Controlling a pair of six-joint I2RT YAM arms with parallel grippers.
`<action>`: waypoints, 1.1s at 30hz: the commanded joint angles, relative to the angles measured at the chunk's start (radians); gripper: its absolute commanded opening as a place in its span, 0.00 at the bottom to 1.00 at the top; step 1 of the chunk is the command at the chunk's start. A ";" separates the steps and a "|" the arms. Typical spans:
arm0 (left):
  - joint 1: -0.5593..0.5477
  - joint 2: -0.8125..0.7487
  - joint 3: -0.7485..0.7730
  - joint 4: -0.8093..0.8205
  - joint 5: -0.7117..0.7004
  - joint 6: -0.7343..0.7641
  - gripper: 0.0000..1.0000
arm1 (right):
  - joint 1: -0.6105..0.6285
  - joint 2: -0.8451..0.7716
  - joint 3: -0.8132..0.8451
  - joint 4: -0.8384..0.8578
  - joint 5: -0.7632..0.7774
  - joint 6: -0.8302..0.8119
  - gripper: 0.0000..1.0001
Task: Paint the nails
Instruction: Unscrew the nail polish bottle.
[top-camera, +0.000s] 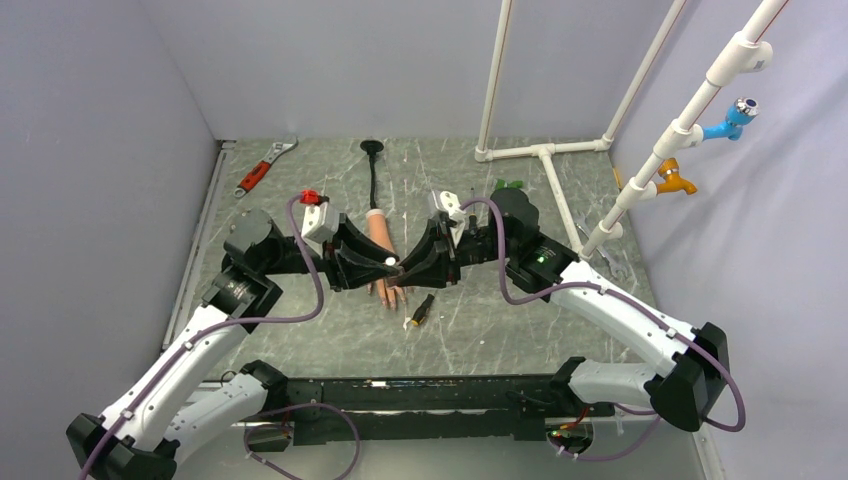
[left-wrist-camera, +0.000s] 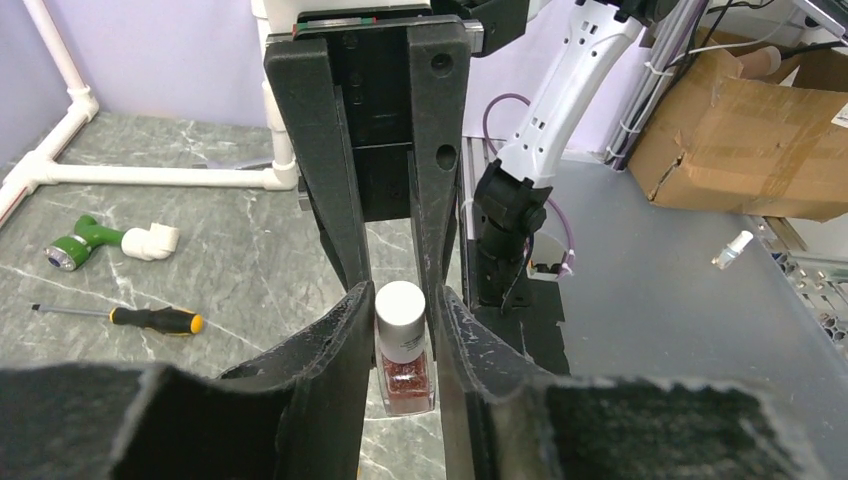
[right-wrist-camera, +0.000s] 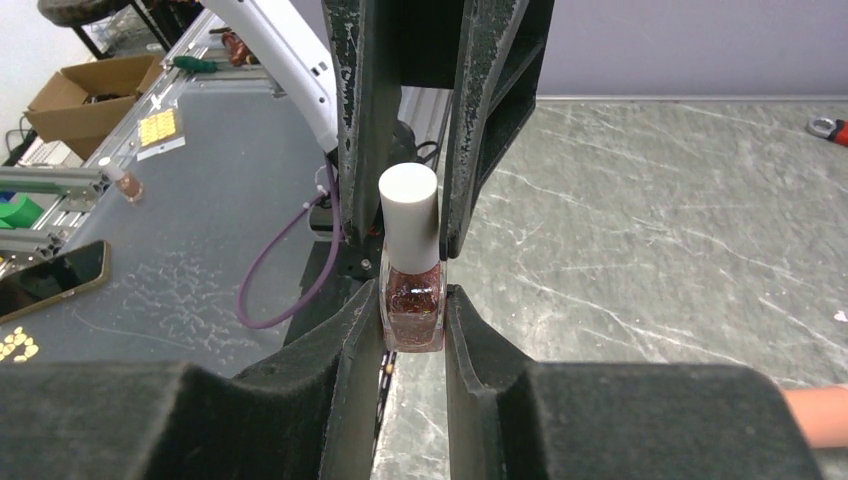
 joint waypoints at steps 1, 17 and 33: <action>0.004 -0.009 -0.010 0.071 0.010 -0.020 0.33 | -0.001 -0.019 0.033 0.097 -0.034 0.030 0.00; 0.003 -0.045 -0.043 0.055 -0.096 -0.020 0.00 | -0.001 -0.016 0.023 0.113 0.162 0.045 0.00; 0.003 -0.060 -0.067 -0.014 -0.380 0.007 0.00 | 0.008 0.023 0.075 0.073 0.389 0.078 0.00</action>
